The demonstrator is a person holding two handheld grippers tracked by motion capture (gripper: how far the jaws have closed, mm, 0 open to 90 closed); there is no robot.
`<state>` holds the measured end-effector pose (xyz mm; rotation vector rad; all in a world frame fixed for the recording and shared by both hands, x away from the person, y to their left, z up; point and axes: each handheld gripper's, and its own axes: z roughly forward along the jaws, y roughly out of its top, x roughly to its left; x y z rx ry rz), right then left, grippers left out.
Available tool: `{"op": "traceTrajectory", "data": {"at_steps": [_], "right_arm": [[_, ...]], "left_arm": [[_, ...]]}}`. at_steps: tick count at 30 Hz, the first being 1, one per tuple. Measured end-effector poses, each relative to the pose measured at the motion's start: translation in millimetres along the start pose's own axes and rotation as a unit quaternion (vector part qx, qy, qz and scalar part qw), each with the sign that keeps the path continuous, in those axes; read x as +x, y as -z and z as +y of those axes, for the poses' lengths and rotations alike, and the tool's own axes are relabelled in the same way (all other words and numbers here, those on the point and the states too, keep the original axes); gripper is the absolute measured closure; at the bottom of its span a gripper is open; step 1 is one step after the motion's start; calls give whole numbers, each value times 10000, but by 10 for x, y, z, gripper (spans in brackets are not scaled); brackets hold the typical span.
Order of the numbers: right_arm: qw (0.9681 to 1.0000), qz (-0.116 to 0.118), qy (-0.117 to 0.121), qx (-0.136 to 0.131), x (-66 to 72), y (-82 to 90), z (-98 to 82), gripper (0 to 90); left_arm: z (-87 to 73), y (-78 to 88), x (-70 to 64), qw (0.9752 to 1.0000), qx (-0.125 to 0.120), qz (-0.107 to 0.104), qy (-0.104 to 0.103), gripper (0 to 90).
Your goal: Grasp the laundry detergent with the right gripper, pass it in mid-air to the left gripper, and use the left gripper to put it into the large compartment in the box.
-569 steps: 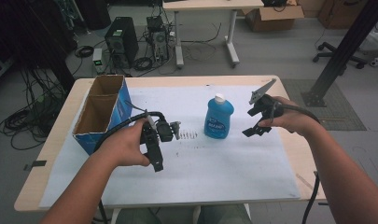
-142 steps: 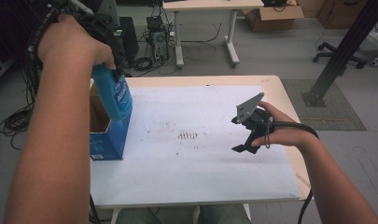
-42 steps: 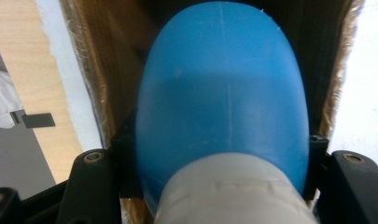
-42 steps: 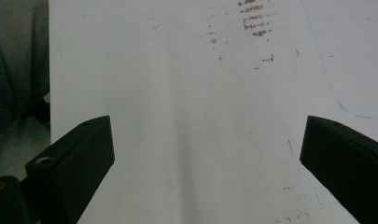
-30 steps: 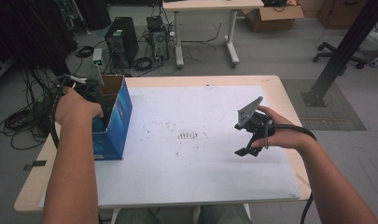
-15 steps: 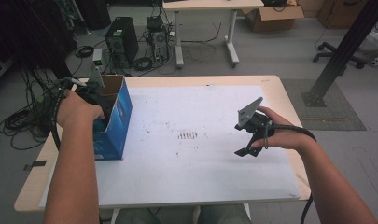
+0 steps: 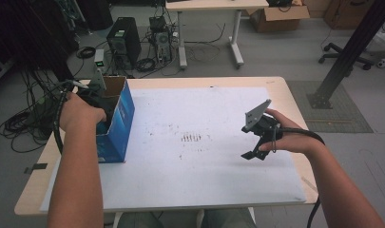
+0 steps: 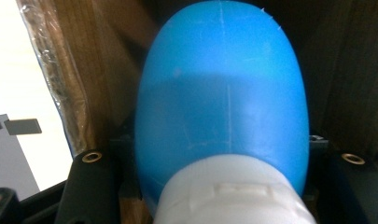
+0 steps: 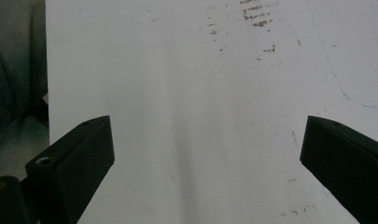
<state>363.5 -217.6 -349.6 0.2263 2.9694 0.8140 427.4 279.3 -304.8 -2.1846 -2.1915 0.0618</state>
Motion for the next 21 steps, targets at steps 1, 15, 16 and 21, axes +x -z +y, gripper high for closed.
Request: {"op": "traceTrajectory", "data": {"at_steps": [1,15,16,21], "right_arm": [[10000,3,-12,0,3,2,-3,30],[10000,46,-3,16,12,-15,-21,31],[10000,44,-2,16,12,-16,-20,30],[10000,32,13,54,23,-29,-20,30]], "left_arm": [[-1,0,-2,10000,0,5,5,383],[-23,10,-4,9999,-116,56,-36,376],[-27,18,-2,9999,-135,29,-34,373],[-46,76,-2,9999,-129,-6,1,350]]}}
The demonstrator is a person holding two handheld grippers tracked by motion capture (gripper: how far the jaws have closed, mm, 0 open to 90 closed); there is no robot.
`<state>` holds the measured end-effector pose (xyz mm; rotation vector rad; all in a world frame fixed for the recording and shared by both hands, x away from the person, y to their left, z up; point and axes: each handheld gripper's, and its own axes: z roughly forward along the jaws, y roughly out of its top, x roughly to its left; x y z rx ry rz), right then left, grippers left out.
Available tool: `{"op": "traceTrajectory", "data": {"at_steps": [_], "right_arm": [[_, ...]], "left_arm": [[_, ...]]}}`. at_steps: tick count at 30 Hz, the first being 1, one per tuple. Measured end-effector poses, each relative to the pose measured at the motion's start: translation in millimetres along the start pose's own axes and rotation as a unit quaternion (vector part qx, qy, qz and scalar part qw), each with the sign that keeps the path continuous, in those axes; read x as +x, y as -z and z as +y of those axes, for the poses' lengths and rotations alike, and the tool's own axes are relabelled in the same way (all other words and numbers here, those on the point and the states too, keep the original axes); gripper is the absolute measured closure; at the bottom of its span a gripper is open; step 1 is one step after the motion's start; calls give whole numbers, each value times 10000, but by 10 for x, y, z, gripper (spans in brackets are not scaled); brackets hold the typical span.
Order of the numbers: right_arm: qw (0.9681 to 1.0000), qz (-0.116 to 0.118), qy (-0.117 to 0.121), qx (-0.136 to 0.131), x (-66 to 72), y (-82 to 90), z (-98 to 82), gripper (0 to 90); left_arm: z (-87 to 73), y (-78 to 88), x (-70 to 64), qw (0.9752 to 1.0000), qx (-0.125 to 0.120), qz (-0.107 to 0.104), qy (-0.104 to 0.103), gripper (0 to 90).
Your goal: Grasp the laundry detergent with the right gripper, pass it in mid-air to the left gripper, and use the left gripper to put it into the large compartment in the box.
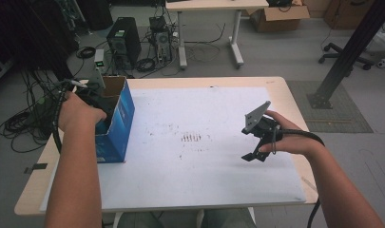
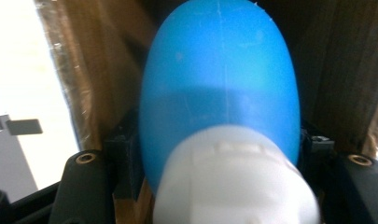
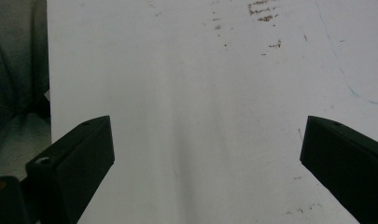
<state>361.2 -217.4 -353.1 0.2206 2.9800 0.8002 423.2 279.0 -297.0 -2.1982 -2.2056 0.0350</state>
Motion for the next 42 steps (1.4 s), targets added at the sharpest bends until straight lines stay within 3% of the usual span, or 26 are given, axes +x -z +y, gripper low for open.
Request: {"op": "traceTrajectory", "data": {"at_steps": [5,27,42], "right_arm": [[10000,7,18,-5,14,-15,3,31],[10000,-31,36,-58,29,35,-39,31],[9999,-62,81,-123,74,98,21,31]], "left_arm": [[-13,33,-11,10000,-8,-69,-26,313],[-71,217,-23,10000,10,78,50,182],[-198,450,-74,9997,-163,156,-82,93]]}}
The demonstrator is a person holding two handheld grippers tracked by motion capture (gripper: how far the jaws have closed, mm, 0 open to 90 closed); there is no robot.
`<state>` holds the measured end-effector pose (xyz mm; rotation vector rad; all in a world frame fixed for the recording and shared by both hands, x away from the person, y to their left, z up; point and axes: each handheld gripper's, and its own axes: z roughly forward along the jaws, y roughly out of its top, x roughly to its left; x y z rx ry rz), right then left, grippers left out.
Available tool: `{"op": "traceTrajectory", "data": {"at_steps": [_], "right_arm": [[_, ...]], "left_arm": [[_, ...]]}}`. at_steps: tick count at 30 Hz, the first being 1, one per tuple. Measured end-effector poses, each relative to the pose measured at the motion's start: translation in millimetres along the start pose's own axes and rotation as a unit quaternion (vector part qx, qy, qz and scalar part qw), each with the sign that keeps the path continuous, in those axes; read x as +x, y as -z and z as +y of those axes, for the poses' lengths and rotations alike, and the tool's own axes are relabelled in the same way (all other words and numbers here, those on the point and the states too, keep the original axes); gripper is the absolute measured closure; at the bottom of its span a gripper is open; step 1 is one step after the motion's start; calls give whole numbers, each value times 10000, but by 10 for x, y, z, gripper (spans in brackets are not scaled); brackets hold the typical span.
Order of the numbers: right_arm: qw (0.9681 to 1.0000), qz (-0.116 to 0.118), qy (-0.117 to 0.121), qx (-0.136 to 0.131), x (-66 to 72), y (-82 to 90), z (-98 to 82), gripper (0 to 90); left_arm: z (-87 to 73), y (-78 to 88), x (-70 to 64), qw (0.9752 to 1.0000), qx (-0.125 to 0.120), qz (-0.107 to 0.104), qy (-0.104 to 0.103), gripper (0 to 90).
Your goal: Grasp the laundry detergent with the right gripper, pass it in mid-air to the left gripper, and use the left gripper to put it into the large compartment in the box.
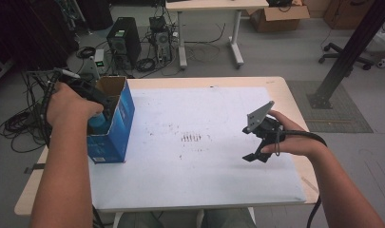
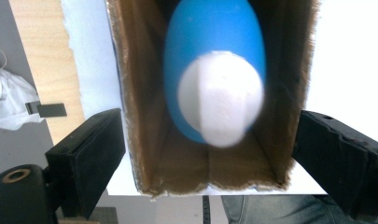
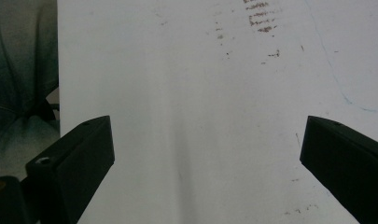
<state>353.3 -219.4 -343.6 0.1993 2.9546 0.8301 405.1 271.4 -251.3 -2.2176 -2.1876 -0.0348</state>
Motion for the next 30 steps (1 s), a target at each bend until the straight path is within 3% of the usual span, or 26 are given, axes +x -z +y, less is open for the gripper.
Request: {"op": "traceTrajectory", "data": {"at_steps": [13,19,22,25,30], "right_arm": [[9999,-69,73,-58,46,119,30,31],[9999,-91,89,-63,60,160,49,31],[9999,-93,87,-55,67,179,55,31],[9999,-96,95,-55,67,202,58,31],[9999,-125,104,-43,61,261,81,32]], "left_arm": [[-103,291,-86,9997,-216,71,-129,52],[-124,347,-166,9994,-191,146,-229,3],[-132,385,-217,9990,-171,124,-387,2],[-139,444,-297,9973,-209,90,-692,2],[-150,575,-525,9908,-273,76,-1326,2]]}}
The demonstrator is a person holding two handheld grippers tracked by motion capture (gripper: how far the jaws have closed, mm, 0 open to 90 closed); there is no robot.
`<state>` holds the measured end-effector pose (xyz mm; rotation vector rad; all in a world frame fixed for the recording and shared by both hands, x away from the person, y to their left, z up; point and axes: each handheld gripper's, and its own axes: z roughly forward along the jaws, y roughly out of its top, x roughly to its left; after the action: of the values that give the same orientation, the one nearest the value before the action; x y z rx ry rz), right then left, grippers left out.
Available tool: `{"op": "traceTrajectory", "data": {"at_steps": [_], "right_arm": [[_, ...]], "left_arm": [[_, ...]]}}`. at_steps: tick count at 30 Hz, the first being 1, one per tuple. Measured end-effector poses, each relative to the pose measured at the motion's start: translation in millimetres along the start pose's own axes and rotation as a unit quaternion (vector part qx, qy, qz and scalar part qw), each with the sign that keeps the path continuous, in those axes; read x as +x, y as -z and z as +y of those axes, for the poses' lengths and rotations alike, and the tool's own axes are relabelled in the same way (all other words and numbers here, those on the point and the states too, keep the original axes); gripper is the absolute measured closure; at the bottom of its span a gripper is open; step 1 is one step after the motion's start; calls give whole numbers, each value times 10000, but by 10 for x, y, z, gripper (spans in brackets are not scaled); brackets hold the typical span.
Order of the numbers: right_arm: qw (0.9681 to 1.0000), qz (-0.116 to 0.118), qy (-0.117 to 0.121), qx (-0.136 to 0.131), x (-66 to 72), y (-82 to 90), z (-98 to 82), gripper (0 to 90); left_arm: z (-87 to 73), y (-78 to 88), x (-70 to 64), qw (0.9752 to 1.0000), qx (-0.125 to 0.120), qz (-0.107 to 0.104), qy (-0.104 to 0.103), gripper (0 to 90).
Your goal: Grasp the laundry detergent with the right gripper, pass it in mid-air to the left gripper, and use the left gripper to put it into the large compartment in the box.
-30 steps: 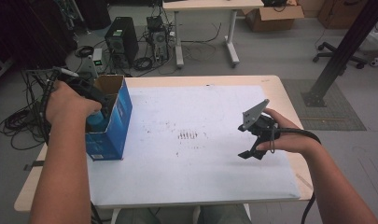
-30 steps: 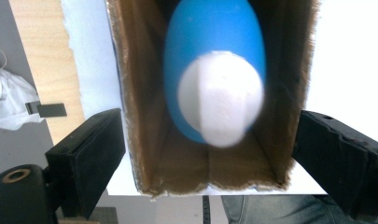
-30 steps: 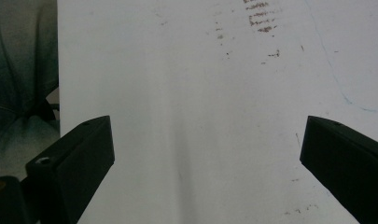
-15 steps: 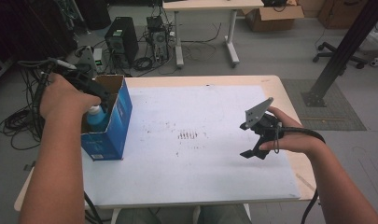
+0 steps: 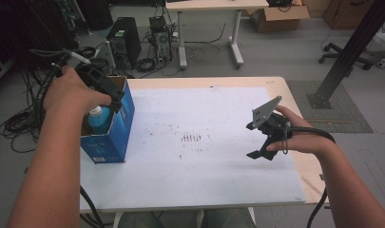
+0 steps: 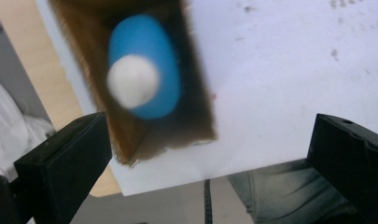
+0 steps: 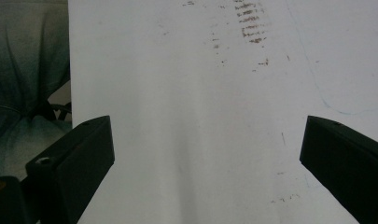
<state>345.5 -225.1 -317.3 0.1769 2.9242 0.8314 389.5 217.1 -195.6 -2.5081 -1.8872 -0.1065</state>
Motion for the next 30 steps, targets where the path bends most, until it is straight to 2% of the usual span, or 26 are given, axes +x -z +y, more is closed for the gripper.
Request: {"op": "traceTrajectory", "data": {"at_steps": [4,7,10,13,16,17,22,26,29,30], "right_arm": [[10000,-35,21,19,-8,60,31,32],[10000,-56,33,39,-13,106,54,32],[9999,-110,76,77,-15,153,80,32],[9997,-153,150,120,-7,197,112,33],[9995,-182,189,162,4,239,147,33],[9994,-190,215,170,5,250,159,32],[9989,-226,310,268,26,306,219,33],[9985,-246,331,369,42,356,266,33],[9981,-256,346,433,54,390,303,33],[9979,-264,357,461,59,400,315,33]], "left_arm": [[48,142,-210,9984,-82,-31,-563,2],[73,228,-372,9948,-125,-11,-1010,2],[95,263,-517,9912,-81,63,-1317,2],[109,253,-652,9848,-43,45,-1735,2],[111,213,-777,9786,27,82,-2056,2],[112,202,-809,9781,6,90,-2078,2],[98,147,-926,9699,17,10,-2436,2],[75,82,-1030,9609,96,59,-2768,2],[57,58,-1110,9524,32,87,-3048,2],[48,50,-1140,9486,1,89,-3163,2]]}}
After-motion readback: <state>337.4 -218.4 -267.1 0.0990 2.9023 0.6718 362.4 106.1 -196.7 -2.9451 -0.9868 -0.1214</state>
